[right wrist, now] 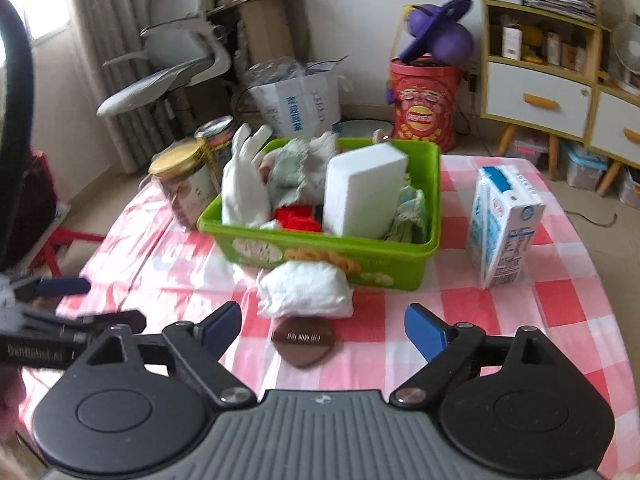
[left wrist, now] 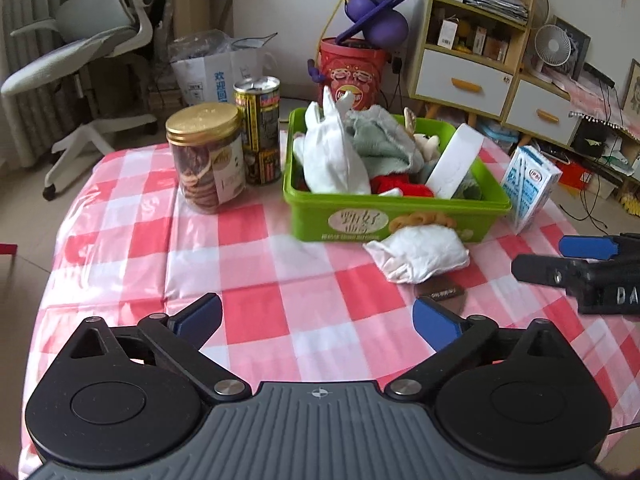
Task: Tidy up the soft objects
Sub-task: 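Withdraw both grippers from the bin toward the remaining items on the table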
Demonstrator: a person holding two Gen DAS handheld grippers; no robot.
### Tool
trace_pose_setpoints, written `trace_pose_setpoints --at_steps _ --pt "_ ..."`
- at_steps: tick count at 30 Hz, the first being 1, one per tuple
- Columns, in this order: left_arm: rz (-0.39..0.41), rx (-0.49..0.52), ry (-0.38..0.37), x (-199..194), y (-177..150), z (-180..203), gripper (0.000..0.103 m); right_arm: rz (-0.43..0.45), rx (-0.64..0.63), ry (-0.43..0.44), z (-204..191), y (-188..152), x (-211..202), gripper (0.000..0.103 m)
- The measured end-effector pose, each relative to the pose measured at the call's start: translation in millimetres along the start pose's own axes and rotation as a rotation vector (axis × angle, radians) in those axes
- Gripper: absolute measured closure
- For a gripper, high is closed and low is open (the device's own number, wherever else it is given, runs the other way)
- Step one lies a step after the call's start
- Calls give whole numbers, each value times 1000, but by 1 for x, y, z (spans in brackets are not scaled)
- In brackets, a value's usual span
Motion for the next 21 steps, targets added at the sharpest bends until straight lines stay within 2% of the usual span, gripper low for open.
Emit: trace_pose_setpoints --at_steps 8,13,21 --pt "-27 43 -21 15 -24 -1 5 -35 -93 37 -9 -31 10 28" --pt "-53 29 -13 24 -29 -4 5 -82 -130 39 -14 -46 22 28" --pt "-69 -4 -7 31 -31 -7 5 -94 -144 35 -15 -56 35 28"
Point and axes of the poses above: each gripper's, at about its wrist camera, not at the fingertips, and x roughly the way its jaws point, z to its right, y to its top, the point moved 2 cm from there along x, roughly the way its jaws point, and after that the axes turned 12 degrees about z, right-handed, at the moved point
